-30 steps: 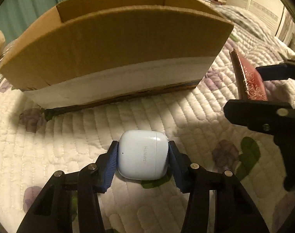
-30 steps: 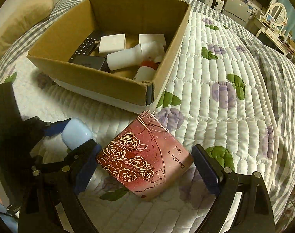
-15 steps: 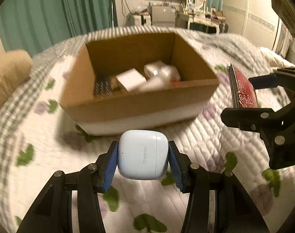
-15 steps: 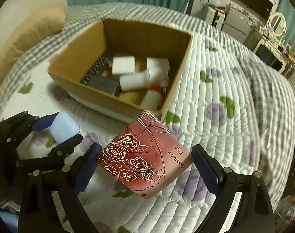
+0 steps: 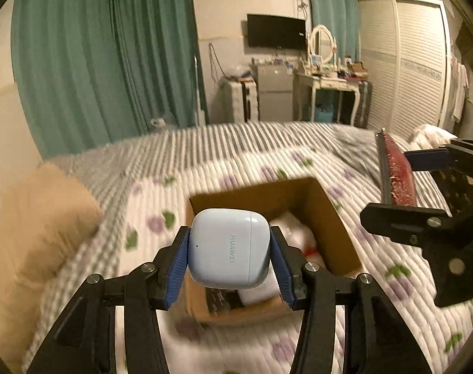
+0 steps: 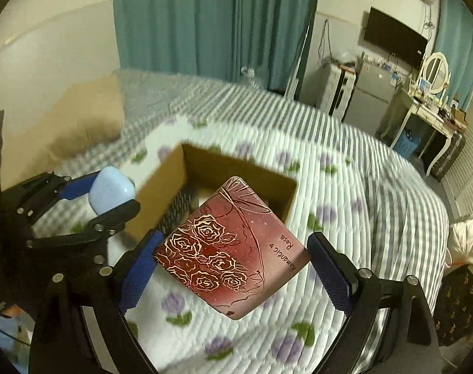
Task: Organize rigid objects
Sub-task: 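Lower the earbud case and red card box into the box and release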
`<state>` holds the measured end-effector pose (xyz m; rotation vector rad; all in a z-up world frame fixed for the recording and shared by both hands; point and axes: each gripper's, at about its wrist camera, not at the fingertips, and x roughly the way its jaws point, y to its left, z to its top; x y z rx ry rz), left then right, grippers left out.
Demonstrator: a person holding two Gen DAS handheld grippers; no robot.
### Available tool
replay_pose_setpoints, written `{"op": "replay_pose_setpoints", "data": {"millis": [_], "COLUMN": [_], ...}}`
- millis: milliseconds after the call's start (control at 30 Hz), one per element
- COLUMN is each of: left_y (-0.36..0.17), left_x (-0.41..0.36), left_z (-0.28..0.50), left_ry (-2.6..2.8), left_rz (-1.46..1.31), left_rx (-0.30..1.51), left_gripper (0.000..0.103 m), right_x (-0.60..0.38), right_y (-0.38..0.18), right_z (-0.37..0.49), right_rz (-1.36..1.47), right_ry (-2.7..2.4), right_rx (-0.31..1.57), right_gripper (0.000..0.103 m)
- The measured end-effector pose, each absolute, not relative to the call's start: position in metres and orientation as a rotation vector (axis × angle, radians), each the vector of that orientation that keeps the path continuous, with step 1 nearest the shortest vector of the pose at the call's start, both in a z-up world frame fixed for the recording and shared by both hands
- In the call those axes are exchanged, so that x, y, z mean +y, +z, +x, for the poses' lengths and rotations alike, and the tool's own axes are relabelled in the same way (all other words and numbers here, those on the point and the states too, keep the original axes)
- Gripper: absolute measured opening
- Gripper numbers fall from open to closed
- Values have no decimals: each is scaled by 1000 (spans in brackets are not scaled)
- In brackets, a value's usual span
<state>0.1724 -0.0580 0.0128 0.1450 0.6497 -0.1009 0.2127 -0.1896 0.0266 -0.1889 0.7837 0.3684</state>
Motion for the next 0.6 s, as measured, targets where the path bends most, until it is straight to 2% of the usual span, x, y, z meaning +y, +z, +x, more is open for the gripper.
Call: {"op": "replay_pose_setpoints", "data": {"millis": [267,600], "left_y": [12,-50], "left_x": [-60,-55], "left_z": [229,265], "left_ry": [-118,-107], "left_rz": [147,173], "left_rx": [633,753], "left_gripper": [51,51], "right_x": [-174,-167], "right_y": [45,-10], "right_z": [260,308], "right_rz": [-167,-136], "right_ry": [329,319], "right_rx": [743,845], "right_gripper": [93,93]}}
